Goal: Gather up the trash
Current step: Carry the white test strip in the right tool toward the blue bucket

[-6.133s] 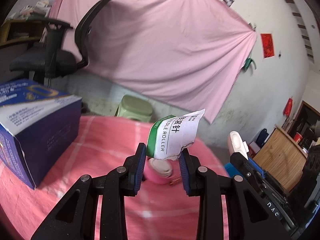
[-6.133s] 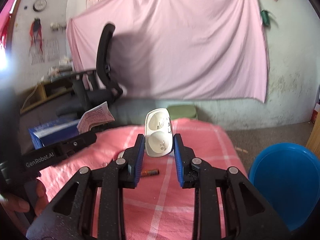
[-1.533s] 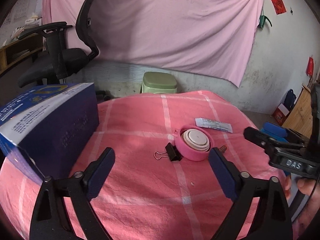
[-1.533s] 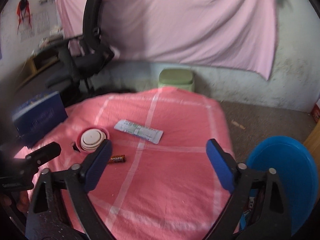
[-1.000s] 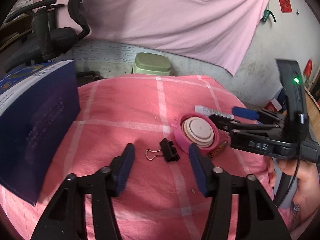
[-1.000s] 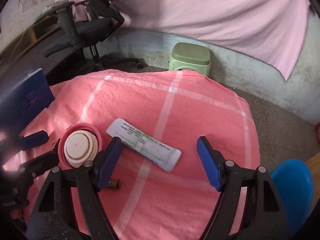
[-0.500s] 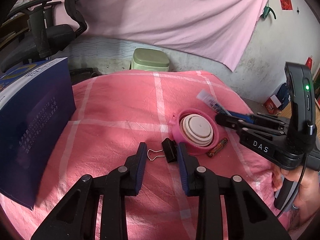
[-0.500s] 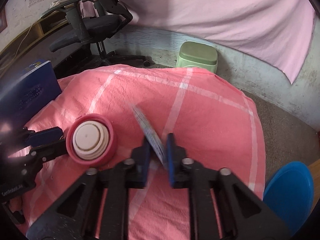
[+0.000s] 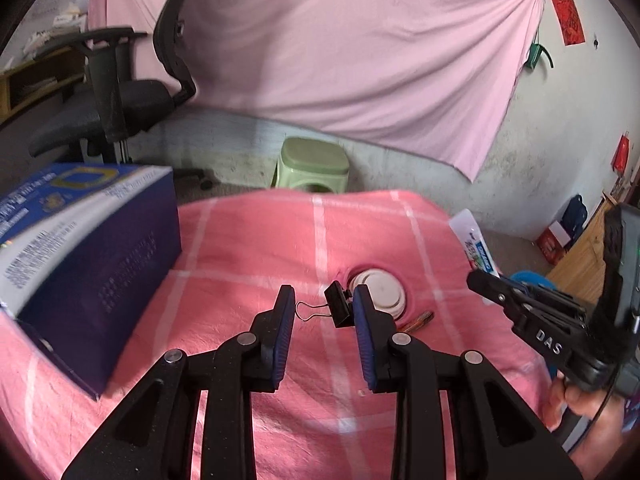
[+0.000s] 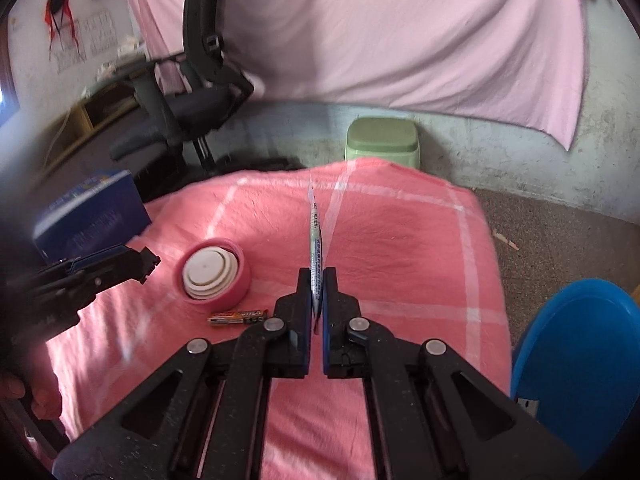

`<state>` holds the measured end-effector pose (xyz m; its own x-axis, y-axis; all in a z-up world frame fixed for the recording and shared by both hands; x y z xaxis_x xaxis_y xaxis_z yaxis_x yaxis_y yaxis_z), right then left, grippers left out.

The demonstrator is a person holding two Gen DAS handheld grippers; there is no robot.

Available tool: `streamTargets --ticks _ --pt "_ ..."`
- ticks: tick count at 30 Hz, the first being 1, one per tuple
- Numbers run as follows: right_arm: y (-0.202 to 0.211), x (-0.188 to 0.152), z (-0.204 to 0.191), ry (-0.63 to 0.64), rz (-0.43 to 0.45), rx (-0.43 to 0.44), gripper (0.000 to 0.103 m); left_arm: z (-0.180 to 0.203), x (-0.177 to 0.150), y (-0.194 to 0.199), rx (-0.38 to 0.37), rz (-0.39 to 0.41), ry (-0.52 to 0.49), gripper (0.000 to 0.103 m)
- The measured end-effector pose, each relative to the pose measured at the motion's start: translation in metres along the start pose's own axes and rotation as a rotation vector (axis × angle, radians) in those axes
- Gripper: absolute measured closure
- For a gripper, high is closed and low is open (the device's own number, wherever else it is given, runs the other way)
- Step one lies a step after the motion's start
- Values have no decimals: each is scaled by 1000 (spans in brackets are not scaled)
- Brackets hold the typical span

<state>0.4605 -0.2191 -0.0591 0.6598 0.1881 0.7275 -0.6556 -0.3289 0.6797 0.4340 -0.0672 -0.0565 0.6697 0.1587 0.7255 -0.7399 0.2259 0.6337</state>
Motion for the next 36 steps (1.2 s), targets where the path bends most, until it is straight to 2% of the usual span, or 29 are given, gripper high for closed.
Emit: streamTargets --ticks 3,13,14,16,18,24,27,31,33,34,35,36 --pt "16 -1 0 -16 57 0 83 8 5 14 -12 61 4 78" --pt "98 4 14 -37 288 -49 83 59 32 64 -170 298 8 79" --pt "109 4 19 -37 315 -63 83 68 34 69 -189 318 0 83" --pt "127 3 27 -36 355 -91 83 83 39 75 -215 338 -18 102" --pt "142 1 35 -42 383 -120 83 101 41 78 -253 346 -38 102" --pt "159 -8 60 -75 382 -157 83 140 35 61 -265 289 -78 102" --pt "158 -19 65 -91 354 -147 83 139 28 55 -255 241 -85 102" --pt "143 -41 58 -91 281 -113 83 122 6 45 -214 122 -92 101" --pt "131 -50 52 -102 235 -88 83 111 -8 39 -178 63 -92 97" --pt "123 -55 48 -109 205 -71 83 102 -14 36 -153 36 -82 88" --pt "118 -58 45 -113 183 -59 83 95 -20 33 -137 9 -66 72" --pt "110 -62 42 -117 155 -46 83 92 -24 32 -132 -6 -54 64"
Point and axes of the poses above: each gripper's, at about its wrist camera, not at the fingertips, and y roughly against the way its jaws point, z to its right, x to its top, the point moved 6 cm from there along -y, roughly the way its jaws point, and after that the axes turned 3 degrees about y, right-handed, at the moved point
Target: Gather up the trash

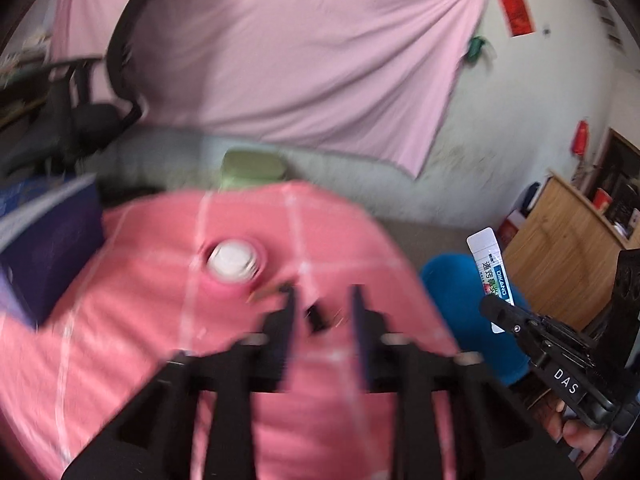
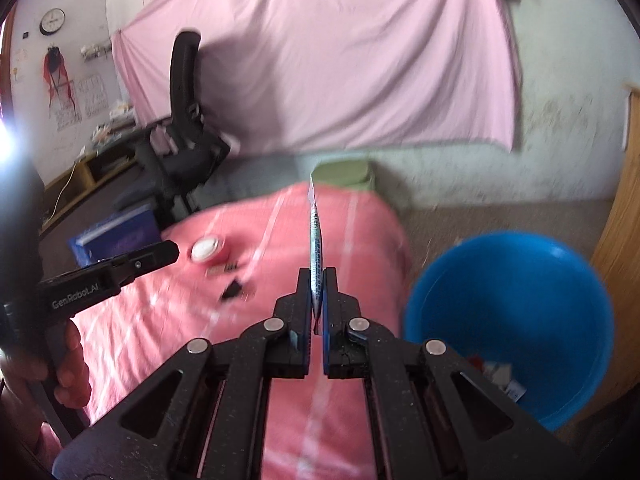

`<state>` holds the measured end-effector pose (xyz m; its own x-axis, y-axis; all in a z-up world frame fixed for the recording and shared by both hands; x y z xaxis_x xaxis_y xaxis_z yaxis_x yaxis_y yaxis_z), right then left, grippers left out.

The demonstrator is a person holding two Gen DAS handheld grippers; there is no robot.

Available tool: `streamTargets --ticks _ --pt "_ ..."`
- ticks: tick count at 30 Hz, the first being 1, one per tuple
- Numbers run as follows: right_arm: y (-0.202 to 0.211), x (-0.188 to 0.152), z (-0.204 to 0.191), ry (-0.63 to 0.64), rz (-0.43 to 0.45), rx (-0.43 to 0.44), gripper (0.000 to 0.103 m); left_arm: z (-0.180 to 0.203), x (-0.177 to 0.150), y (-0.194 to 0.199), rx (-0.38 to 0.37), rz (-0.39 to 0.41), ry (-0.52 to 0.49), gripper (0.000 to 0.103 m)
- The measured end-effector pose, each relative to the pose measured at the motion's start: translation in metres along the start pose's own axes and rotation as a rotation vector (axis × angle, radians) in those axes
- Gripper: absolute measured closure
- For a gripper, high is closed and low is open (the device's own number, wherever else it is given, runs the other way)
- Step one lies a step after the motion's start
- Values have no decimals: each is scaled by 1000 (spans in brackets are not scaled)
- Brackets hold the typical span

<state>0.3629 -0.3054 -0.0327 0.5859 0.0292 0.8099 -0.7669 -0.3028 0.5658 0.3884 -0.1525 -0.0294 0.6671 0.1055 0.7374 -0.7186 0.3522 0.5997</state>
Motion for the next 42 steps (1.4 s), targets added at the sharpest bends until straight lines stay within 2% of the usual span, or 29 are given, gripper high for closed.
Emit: streamTargets --ticks 1,3,5,9,13,18,21,23,25,30,32,38,42 --pt "-6 -4 -3 -1 -27 10 83 -3 -3 -3 1 -17 13 58" --pt "-13 -12 -7 3 -71 23 83 -7 -5 -11 2 -46 14 58" --pt "-20 -17 -9 11 -111 28 83 -6 -10 -23 30 -82 -11 53" --pt "-28 -19 -6 13 -162 31 83 -2 -23 -48 56 -148 -55 53" --pt "-39 -26 0 8 -219 31 82 -4 -22 -66 38 -183 -4 53" --pt "-40 -28 5 -11 -233 32 82 -7 -17 -75 41 -199 20 54" --pt "-41 -29 3 -4 -241 28 82 -1 -19 -78 73 -204 -22 68" --pt "-41 -28 1 -2 -241 26 82 1 -22 -79 67 -211 -36 84" --pt "-41 -28 1 -6 -240 28 82 2 -24 -80 71 -213 -43 88" --pt "-38 -25 3 -15 -216 29 83 2 -23 -77 60 -187 -22 90" --pt "-31 -23 5 -21 -182 25 83 5 -20 -71 37 -153 -2 91" --pt "8 -4 15 -21 9 -11 83 38 -1 -37 -51 38 -43 91" --pt "33 9 24 -20 101 -44 83 58 3 -25 -76 107 -69 91"
Point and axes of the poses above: each gripper's, at about its wrist camera, not at the fingertips, and y roughly against the way its jaws point, z to its right, x to its top, the point moved 6 cm from there along -y, roughly the way its jaws point, and after that the axes turned 3 degrees about y, right-handed, at the moved point
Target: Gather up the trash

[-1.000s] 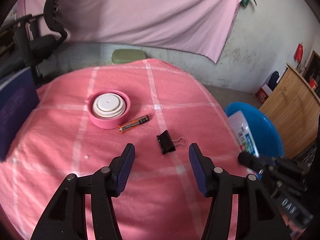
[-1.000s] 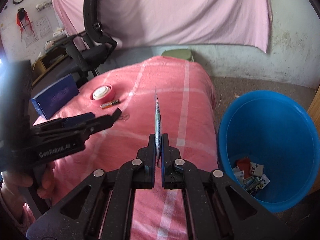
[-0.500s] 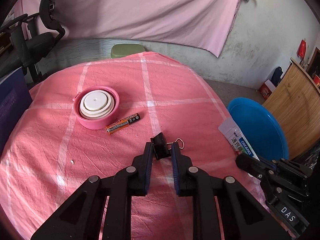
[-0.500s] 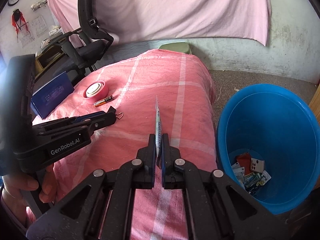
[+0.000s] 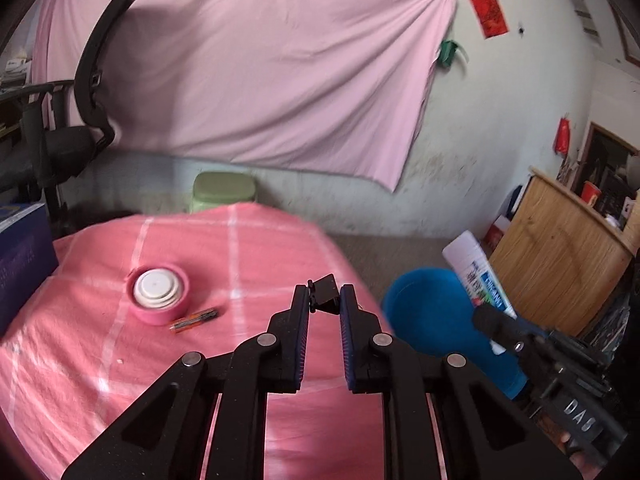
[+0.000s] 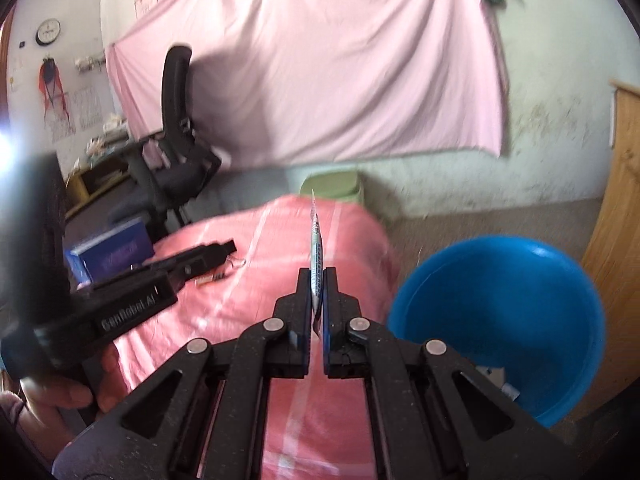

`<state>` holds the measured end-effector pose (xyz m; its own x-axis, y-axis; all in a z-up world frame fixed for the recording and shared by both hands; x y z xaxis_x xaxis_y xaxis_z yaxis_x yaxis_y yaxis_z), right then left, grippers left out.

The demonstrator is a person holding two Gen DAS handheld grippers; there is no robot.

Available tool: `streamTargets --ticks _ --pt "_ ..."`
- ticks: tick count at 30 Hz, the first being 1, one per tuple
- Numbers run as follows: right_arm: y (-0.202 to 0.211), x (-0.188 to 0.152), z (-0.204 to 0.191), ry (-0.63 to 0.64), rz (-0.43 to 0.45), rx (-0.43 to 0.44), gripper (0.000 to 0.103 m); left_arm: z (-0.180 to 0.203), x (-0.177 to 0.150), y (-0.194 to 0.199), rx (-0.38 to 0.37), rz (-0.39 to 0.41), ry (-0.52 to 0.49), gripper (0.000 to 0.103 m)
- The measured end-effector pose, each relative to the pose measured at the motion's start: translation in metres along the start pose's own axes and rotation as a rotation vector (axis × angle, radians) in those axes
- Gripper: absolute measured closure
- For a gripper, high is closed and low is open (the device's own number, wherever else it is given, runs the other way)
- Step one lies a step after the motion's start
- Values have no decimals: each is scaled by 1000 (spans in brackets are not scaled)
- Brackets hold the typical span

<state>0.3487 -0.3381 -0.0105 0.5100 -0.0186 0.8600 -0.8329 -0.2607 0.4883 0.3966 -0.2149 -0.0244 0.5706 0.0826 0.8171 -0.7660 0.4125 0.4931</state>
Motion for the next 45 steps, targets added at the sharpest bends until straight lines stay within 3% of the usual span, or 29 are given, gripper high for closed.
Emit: streamTargets --ticks 3,10,18,25,30,37,45 --pt "20 11 9 9 67 -33 83 16 9 9 -60 52 6 91" --pt "71 44 36 19 222 -145 83 82 37 35 -186 205 -93 91" --pt "98 58 70 7 255 -256 82 136 56 35 -274 270 -174 91" --pt "85 37 99 -67 167 -297 82 157 39 5 -322 161 -219 91" --pt "72 18 115 -126 100 -291 82 165 22 -19 -298 53 -232 91" --pt "54 0 130 -166 26 -290 82 165 4 -51 -288 -78 -194 91" --pt "40 -15 140 -189 -23 -298 81 156 -12 -69 -275 -174 -150 87"
Point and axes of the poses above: each gripper's, at about its wrist camera, not at the fingertips, and y roughly against the way its jaws point, z to its right, x to its top, the point moved 6 cm from there along -y, roughly the way its jaws point, and after that the axes turned 3 degrees about y, right-handed, at the moved point
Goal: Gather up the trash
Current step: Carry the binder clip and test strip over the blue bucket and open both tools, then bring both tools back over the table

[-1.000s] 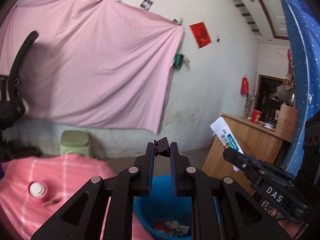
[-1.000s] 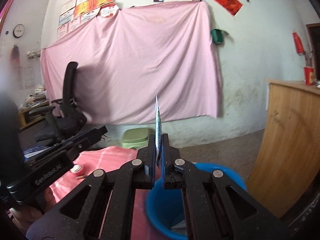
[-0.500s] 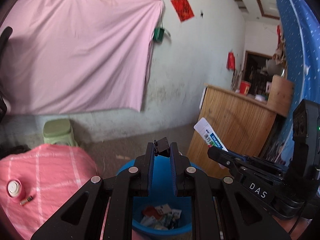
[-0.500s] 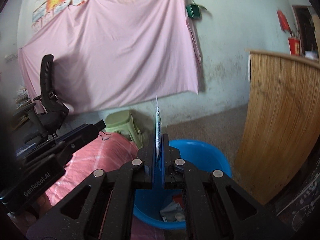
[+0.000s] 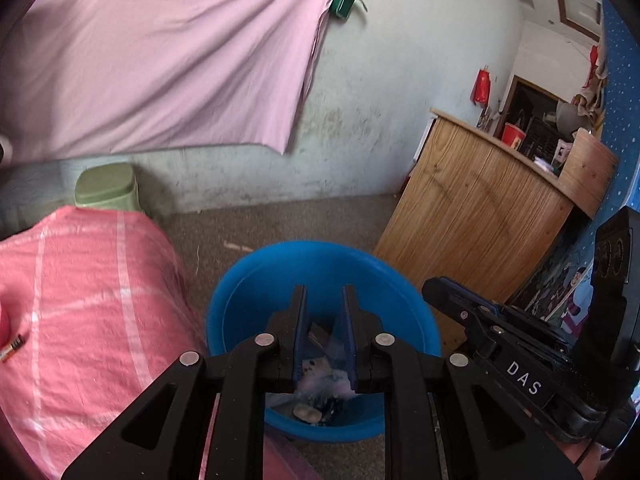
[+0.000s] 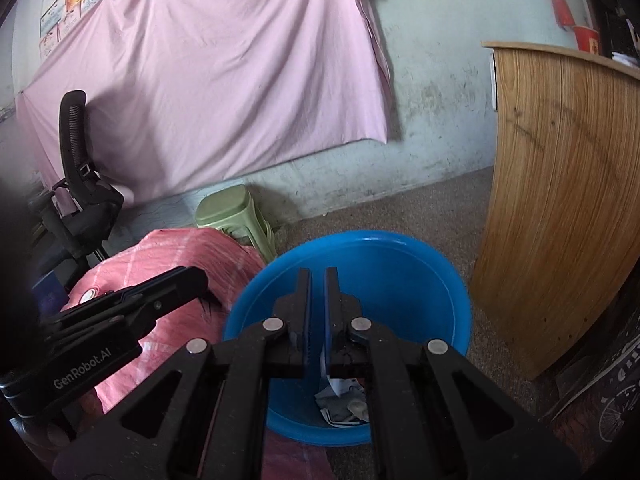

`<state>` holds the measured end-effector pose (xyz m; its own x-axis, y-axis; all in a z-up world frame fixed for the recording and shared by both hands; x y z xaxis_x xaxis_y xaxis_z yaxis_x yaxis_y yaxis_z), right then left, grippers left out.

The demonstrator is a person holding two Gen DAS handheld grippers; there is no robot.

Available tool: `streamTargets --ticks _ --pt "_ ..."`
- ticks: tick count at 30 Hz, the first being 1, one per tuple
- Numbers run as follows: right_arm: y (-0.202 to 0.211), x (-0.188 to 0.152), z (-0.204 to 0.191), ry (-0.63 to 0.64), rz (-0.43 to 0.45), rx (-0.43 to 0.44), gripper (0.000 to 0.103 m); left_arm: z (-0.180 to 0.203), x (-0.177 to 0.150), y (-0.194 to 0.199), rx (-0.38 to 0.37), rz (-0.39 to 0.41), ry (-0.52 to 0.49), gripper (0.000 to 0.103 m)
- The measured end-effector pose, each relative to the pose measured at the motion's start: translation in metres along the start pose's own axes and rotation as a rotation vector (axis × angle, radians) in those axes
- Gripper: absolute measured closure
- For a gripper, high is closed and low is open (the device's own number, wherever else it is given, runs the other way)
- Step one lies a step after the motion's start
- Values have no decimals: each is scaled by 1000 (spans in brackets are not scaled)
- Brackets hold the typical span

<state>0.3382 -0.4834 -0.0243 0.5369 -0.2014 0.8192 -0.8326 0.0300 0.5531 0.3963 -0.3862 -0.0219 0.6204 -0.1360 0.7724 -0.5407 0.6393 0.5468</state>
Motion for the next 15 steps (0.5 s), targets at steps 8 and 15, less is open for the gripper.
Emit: streamTargets --ticks 8,15 --pt "6 -7 2 5 9 -23 77 -11 -1 6 18 24 36 76" --pt "25 6 -2 32 51 -31 72 -15 3 29 49 69 54 70"
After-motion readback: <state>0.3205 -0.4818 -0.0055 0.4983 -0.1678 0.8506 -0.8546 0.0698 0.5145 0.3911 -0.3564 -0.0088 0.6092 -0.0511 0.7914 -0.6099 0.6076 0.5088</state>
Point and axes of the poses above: each gripper's, at about its wrist camera, not at the fingertips, and y roughly against the way its jaws point, z to its right, x to its top, the point moved 6 cm from there along -y, roughly the way its jaws point, and after that the axes turned 3 degrees about y, right-handed, at the moved point
